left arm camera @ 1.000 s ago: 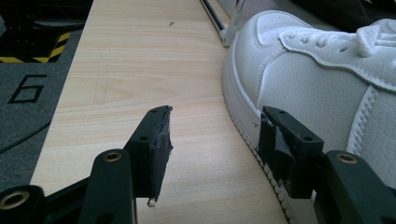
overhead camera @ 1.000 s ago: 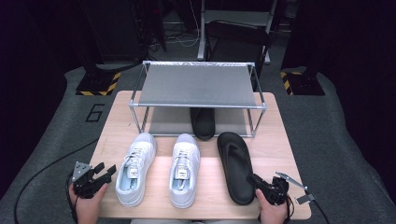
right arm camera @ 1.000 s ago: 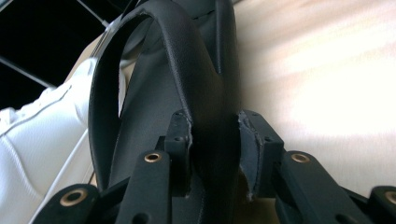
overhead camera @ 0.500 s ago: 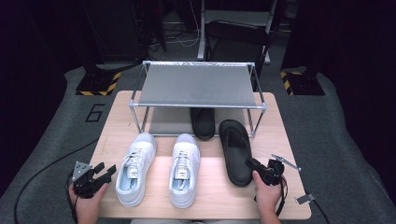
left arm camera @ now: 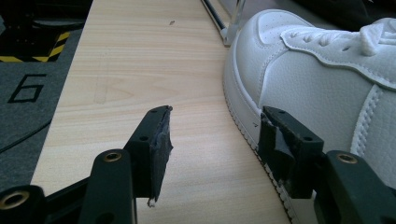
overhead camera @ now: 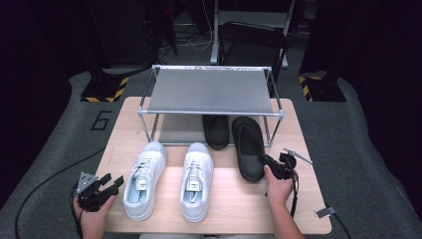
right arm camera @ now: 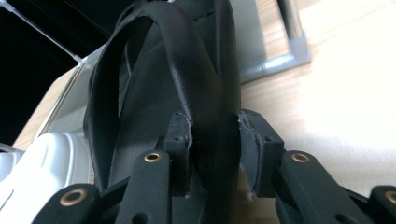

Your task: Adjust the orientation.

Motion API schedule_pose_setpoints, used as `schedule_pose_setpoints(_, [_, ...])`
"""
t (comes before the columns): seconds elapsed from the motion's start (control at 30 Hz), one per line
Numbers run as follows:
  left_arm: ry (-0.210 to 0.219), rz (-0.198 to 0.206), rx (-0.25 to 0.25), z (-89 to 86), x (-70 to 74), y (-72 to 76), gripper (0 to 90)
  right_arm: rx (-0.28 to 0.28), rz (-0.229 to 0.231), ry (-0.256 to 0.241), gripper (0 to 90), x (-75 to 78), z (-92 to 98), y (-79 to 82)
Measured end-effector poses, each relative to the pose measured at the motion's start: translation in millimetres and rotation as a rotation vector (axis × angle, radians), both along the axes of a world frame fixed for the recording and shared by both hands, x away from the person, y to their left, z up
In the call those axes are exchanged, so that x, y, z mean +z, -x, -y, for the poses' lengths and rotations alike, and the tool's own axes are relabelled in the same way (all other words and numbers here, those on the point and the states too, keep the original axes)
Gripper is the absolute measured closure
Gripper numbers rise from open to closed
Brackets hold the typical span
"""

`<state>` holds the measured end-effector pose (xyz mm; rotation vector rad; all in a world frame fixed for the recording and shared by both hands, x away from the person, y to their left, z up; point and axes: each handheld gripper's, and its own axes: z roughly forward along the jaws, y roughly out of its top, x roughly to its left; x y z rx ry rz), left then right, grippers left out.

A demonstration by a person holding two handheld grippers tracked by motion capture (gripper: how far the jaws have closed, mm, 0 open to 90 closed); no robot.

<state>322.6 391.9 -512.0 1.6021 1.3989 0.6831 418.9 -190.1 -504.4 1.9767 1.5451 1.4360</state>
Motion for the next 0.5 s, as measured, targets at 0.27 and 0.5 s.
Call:
schedule_pose_setpoints(0.27, [-0.002, 0.0, -0.004, 0.2, 0.1, -0.3, 43.5, -0.011, 0.01, 0.036, 66.3, 8.7, -9.8, -22.0])
schedule_pose_setpoints(0.5, [0.004, 0.003, 0.002, -1.1, -0.3, -0.3, 43.5, -0.02, 0.01, 0.062, 66.2, 13.6, -17.3, -39.9])
